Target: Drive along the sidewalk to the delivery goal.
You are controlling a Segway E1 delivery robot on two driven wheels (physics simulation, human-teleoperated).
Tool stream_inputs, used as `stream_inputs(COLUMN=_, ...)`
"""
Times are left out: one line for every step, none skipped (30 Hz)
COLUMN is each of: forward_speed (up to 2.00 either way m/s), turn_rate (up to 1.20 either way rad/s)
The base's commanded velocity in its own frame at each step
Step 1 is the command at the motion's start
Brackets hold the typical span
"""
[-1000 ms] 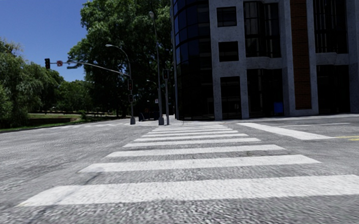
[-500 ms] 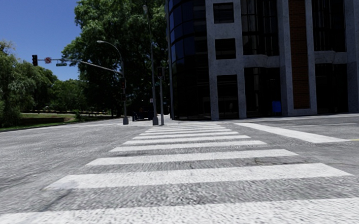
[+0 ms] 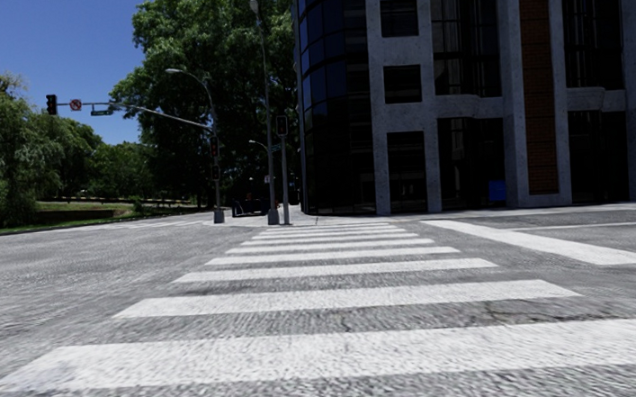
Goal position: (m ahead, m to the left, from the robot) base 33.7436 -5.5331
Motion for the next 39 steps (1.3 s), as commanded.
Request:
stream_inputs(forward_speed=1.28, turn_rate=0.0)
stream_inputs(forward_speed=1.28, turn_rate=-0.01)
stream_inputs(forward_speed=1.28, turn_rate=-0.2)
stream_inputs(forward_speed=1.28, turn_rate=-0.46)
stream_inputs(forward_speed=1.28, turn_rate=-0.53)
stream_inputs(forward_speed=1.28, turn_rate=-0.55)
stream_inputs(forward_speed=1.28, turn_rate=-0.55)
stream_inputs(forward_speed=1.28, turn_rate=-0.55)
stream_inputs(forward_speed=1.28, turn_rate=-0.56)
stream_inputs(forward_speed=1.28, turn_rate=-0.63)
stream_inputs(forward_speed=1.28, turn_rate=-0.8)
stream_inputs(forward_speed=1.28, turn_rate=0.0)
stream_inputs(forward_speed=1.28, turn_rate=0.0)
stream_inputs(forward_speed=1.28, turn_rate=0.0)
stream_inputs(forward_speed=1.28, turn_rate=0.0)
stream_inputs(forward_speed=1.28, turn_rate=0.0)
stream_inputs(forward_speed=1.28, turn_rate=0.0)
stream_inputs(forward_speed=1.28, turn_rate=0.0)
stream_inputs(forward_speed=1.28, turn_rate=0.0)
stream_inputs(forward_speed=1.28, turn_rate=0.0)
stream_inputs(forward_speed=1.28, turn_rate=0.0)
stream_inputs(forward_speed=1.28, turn_rate=0.0)
stream_inputs(forward_speed=1.29, turn_rate=0.0)
stream_inputs(forward_speed=1.29, turn_rate=0.0)
stream_inputs(forward_speed=1.29, turn_rate=0.0)
stream_inputs(forward_speed=1.29, turn_rate=0.0)
stream_inputs(forward_speed=1.29, turn_rate=0.0)
stream_inputs(forward_speed=1.29, turn_rate=0.0)
stream_inputs(forward_speed=1.29, turn_rate=0.0)
stream_inputs(forward_speed=1.29, turn_rate=0.0)
stream_inputs(forward_speed=1.29, turn_rate=0.0)
stream_inputs(forward_speed=1.29, turn_rate=0.0)
stream_inputs(forward_speed=1.29, turn_rate=0.0)
stream_inputs(forward_speed=1.29, turn_rate=0.0)
stream_inputs(forward_speed=1.29, turn_rate=0.0)
stream_inputs(forward_speed=1.29, turn_rate=0.0)
stream_inputs(forward_speed=1.29, turn_rate=0.0)
stream_inputs(forward_speed=1.29, turn_rate=0.0)
stream_inputs(forward_speed=1.29, turn_rate=0.0)
